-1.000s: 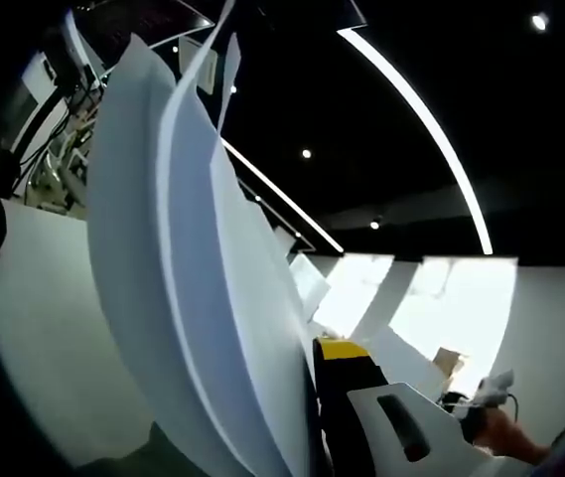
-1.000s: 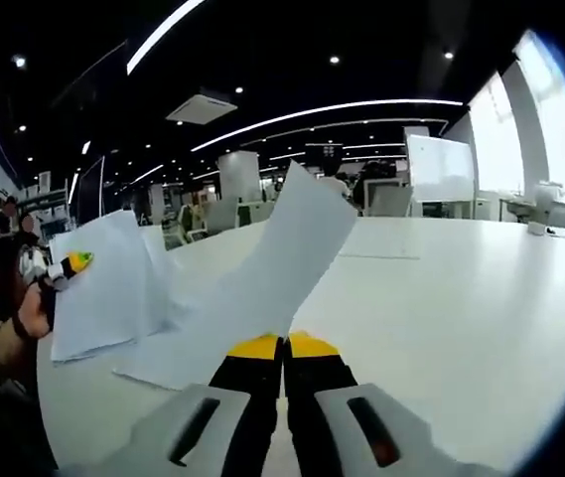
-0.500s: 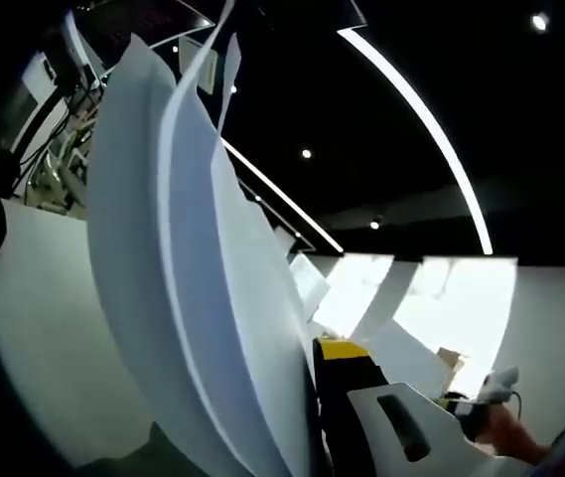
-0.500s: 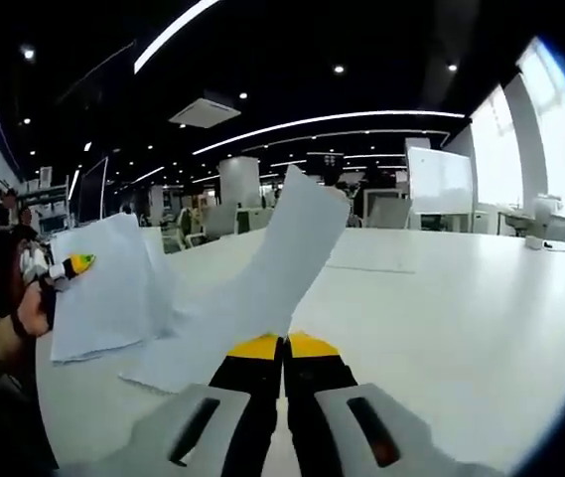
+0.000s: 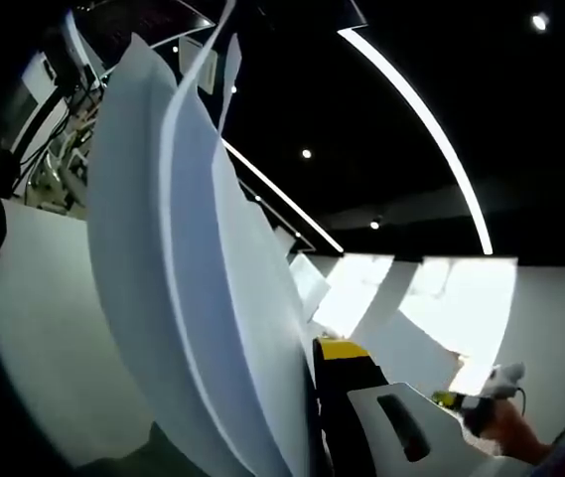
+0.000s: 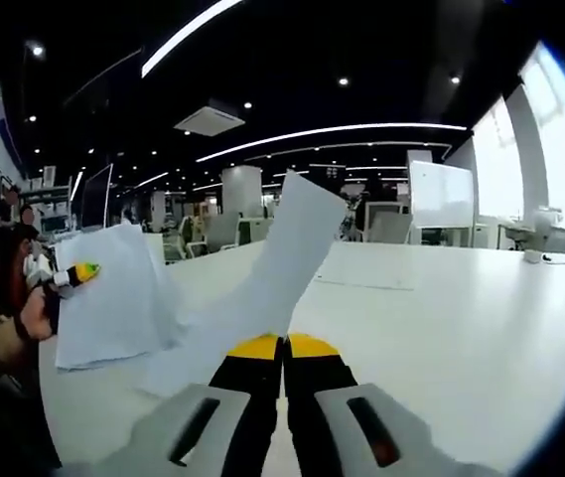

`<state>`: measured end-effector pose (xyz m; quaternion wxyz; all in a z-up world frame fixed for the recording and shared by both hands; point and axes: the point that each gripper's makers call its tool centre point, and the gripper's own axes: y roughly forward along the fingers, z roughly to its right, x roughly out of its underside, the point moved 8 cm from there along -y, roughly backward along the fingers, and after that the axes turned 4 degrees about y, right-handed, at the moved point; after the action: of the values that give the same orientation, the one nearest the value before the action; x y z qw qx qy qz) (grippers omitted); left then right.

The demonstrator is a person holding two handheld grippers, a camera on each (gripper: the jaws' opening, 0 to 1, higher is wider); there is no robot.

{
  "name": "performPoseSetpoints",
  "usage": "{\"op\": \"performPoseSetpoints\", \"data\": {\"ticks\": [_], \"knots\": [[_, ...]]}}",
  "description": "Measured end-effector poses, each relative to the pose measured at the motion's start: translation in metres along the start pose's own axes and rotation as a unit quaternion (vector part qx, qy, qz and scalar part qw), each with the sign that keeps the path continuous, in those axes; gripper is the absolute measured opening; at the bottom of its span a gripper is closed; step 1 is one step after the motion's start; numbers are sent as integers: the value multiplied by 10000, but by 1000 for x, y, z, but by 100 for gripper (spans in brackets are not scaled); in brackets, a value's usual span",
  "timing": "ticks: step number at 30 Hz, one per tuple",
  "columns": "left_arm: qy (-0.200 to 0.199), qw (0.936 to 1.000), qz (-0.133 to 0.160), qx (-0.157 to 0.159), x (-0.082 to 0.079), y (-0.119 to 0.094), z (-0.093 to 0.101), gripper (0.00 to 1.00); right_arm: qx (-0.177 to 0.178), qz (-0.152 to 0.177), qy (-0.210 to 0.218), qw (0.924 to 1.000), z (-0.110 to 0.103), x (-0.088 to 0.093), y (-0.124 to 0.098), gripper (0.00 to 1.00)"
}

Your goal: Organize the stack of printing papers by aligning and flattening the scattered papers on the table

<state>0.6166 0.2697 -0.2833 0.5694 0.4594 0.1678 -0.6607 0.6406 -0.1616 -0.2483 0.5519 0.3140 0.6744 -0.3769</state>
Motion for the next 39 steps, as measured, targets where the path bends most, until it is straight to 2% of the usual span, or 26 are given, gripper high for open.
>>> {"op": "performPoseSetpoints", "data": {"ticks": [15, 28, 39], "knots": [[-8, 10000, 0, 7, 1, 1, 1, 10, -114, 109, -59, 9999, -5, -15, -3, 0], [-8, 10000, -15, 6, 1, 0, 2, 10, -201, 384, 2, 9991, -12, -35, -11, 0], [-26, 10000, -21, -1, 1, -1, 1, 11, -315, 505, 25, 9982, -21, -44, -12, 0]]}}
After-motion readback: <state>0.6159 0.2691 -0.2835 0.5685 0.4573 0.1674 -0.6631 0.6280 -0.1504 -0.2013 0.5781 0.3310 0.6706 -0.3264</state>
